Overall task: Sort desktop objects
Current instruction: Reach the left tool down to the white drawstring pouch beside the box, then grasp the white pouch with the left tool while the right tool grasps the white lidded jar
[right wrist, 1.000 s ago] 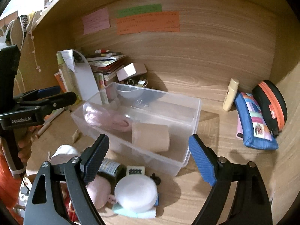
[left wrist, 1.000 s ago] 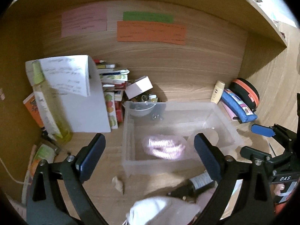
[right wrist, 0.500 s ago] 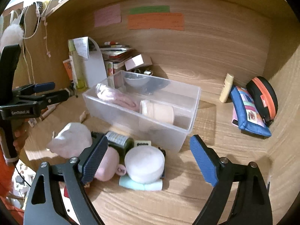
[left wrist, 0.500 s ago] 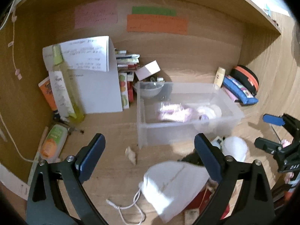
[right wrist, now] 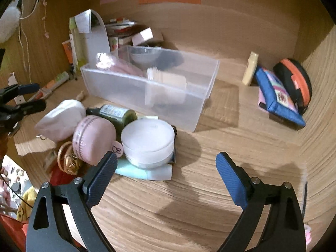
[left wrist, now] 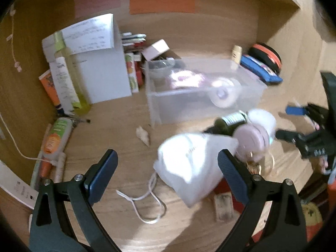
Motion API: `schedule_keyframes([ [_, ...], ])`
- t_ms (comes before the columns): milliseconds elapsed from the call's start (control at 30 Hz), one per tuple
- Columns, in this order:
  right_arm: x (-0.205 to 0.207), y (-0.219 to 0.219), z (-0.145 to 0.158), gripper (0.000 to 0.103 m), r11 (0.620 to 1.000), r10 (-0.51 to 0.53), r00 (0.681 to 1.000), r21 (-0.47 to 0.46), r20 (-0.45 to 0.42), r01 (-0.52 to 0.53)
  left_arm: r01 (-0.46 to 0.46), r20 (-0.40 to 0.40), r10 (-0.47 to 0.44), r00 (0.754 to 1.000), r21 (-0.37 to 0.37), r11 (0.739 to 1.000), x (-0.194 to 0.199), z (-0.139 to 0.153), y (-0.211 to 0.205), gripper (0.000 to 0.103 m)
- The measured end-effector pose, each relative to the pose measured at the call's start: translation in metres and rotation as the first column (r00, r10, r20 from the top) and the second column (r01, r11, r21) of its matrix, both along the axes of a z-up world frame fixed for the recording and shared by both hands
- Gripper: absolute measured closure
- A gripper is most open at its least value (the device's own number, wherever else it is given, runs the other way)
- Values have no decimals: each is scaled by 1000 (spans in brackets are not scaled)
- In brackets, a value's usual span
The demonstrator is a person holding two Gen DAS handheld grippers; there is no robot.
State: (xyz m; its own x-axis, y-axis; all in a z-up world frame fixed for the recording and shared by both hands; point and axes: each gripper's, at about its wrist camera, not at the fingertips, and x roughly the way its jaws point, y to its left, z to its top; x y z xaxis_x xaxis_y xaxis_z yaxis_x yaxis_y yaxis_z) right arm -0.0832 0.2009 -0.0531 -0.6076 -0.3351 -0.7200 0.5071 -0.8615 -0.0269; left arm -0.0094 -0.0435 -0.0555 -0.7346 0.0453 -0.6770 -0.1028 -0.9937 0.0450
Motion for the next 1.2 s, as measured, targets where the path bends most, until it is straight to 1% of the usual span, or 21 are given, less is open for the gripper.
schedule_keyframes([
  [67,-6,-2,-4,9,1000,0,1000,6,14,-1,22,16,-22,1000,-21,1000,0,-7,7,6],
  [167,-13,-6,-8,9,1000,11,999,4,30,-11,44,56,-43,997,-27,999,-5,-19,13,6],
  [333,-21,-13,-15,9,999,34,998,4,54,-34,54,125,-56,991,18,998,-21,-34,16,6],
  [467,-27,-19,-20,9,999,52,996,3,76,-53,59,144,-63,988,34,998,-31,-39,20,6],
  [600,-35,-22,-25,9,997,70,991,-24,112,-68,71,172,-76,982,34,997,-41,-44,24,6],
  [767,-38,-24,-28,11,997,74,991,-34,113,-71,68,182,-78,980,63,996,-50,-45,25,6],
  [867,-40,-25,-30,18,997,73,991,-36,115,-70,67,189,-83,979,90,994,-54,-46,23,6],
  [900,-41,-25,-30,22,996,78,990,-42,120,-73,64,193,-83,978,104,993,-55,-46,21,6],
  [967,-41,-26,-31,27,995,87,988,-52,127,-81,54,204,-83,975,143,988,-57,-48,16,6],
  [1000,-41,-26,-31,32,995,94,987,-55,127,-87,51,209,-84,974,161,986,-57,-49,14,8],
  [1033,-40,-27,-30,37,995,91,988,-55,128,-85,49,214,-90,973,190,981,-57,-49,11,14],
  [1067,-40,-27,-30,40,995,93,988,-55,125,-86,51,215,-94,972,200,979,-56,-48,10,19],
  [1200,-40,-27,-29,40,995,87,989,-50,120,-81,59,198,-97,975,190,980,-52,-47,10,22],
])
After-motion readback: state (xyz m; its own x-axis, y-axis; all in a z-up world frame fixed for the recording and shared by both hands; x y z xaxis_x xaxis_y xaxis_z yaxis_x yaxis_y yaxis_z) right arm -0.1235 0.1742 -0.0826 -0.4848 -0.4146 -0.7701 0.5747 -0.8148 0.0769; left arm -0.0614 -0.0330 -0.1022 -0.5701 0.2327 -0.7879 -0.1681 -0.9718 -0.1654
